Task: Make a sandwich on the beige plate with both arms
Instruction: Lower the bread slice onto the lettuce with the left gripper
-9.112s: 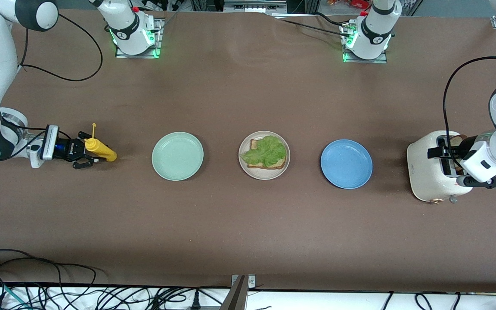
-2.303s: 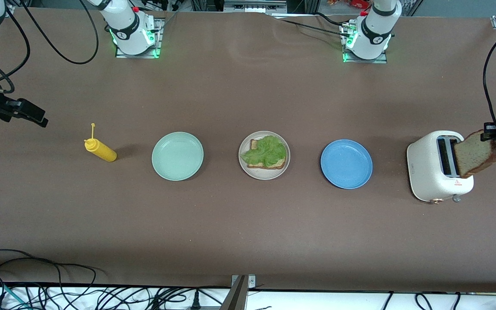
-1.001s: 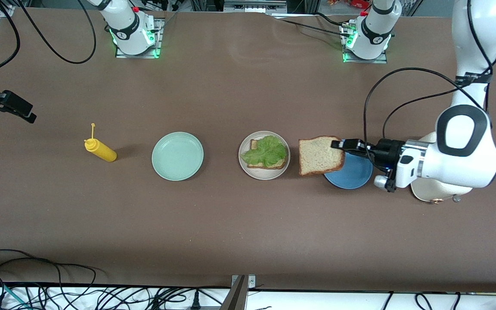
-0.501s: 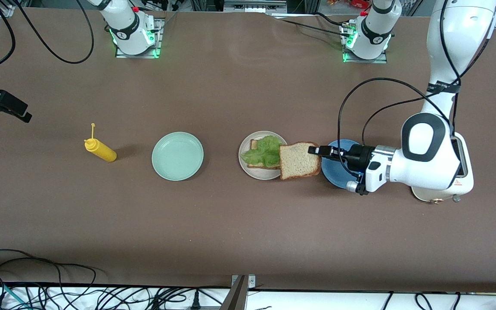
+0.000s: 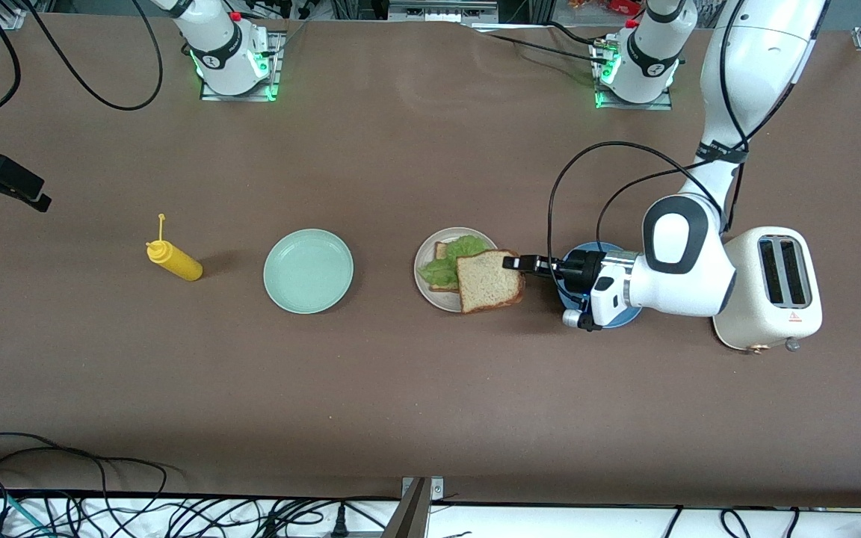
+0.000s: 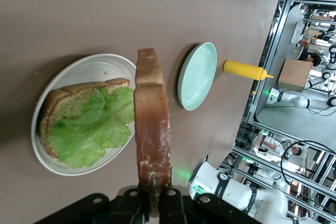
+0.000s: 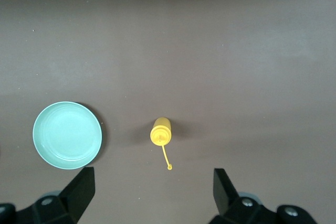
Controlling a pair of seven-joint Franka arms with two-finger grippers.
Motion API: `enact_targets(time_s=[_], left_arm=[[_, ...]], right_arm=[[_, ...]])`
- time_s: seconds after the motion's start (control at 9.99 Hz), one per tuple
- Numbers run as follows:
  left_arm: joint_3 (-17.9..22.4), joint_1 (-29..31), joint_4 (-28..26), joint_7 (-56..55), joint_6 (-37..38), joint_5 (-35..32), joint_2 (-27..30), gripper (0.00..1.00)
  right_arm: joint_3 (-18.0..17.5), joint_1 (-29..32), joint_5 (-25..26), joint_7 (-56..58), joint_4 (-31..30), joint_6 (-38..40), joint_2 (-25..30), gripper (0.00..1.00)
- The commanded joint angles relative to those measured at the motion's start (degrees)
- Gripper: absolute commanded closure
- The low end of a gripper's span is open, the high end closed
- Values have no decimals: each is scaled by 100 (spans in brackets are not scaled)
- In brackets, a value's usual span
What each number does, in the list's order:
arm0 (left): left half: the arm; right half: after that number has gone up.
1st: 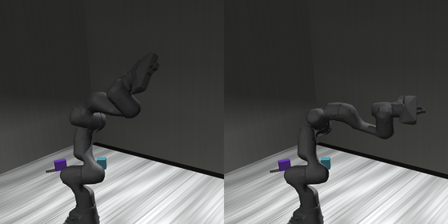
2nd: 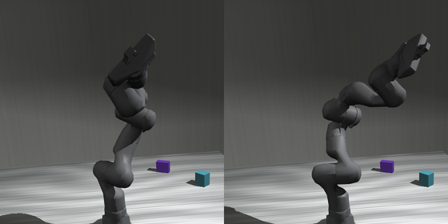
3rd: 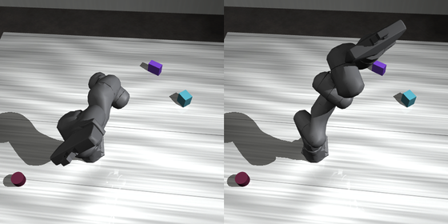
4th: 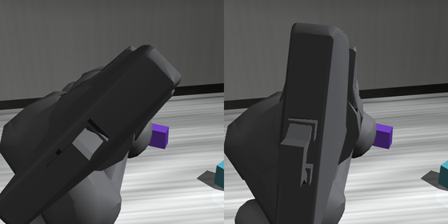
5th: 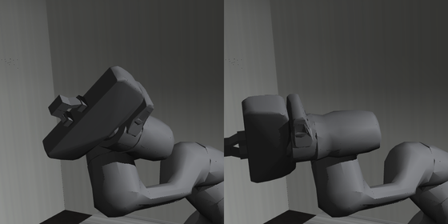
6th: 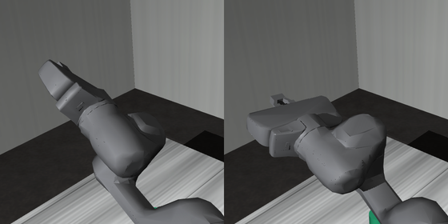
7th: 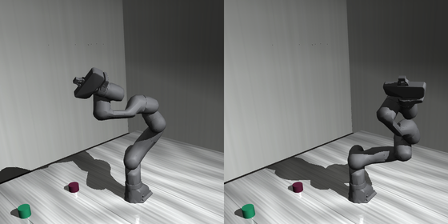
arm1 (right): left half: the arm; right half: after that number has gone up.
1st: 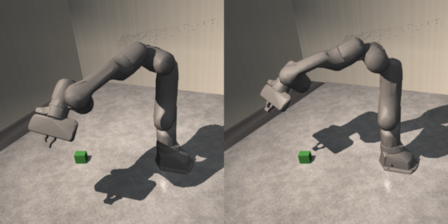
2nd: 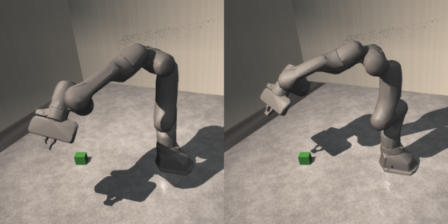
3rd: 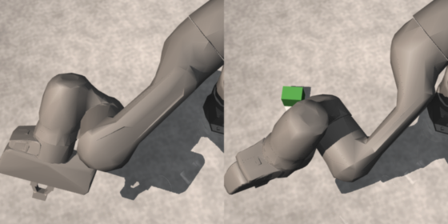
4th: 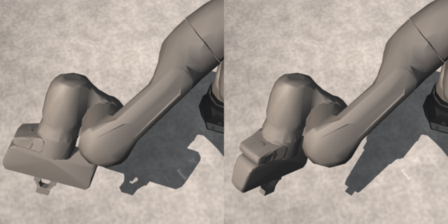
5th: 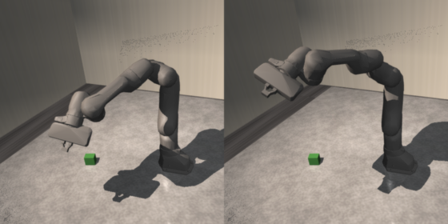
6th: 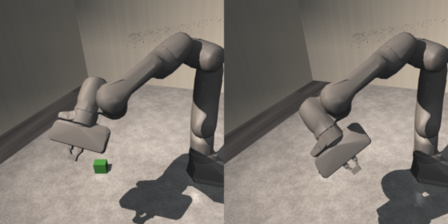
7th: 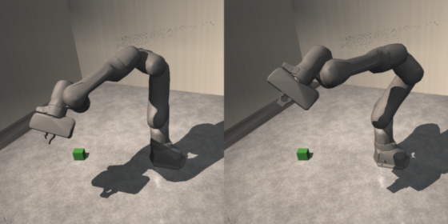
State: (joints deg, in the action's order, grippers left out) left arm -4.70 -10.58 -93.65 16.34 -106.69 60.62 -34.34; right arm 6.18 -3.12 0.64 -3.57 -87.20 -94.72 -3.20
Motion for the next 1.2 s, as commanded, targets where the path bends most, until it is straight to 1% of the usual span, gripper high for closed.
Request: enact_targets(time_s=[0.0, 0.1, 0.3, 0.8, 1.1], left_arm=[[13, -225, -233, 185, -395, 380, 94, 100], [13, -330, -242, 185, -422, 390, 94, 100], [13, -576, -461, 194, -782, 390, 120, 100], [13, -893, -610, 194, -1186, 407, 94, 100], [13, -937, -629, 194, -1187, 381, 15, 100]], right_arm=[[-3, 22, 32, 120, 177, 121, -5, 0], [-3, 22, 24, 120, 177, 121, -5, 0], [-3, 13, 24, 120, 177, 121, -5, 0], [-3, 13, 24, 129, 186, 129, 4, 0], [6, 22, 24, 129, 186, 121, 4, 0]])
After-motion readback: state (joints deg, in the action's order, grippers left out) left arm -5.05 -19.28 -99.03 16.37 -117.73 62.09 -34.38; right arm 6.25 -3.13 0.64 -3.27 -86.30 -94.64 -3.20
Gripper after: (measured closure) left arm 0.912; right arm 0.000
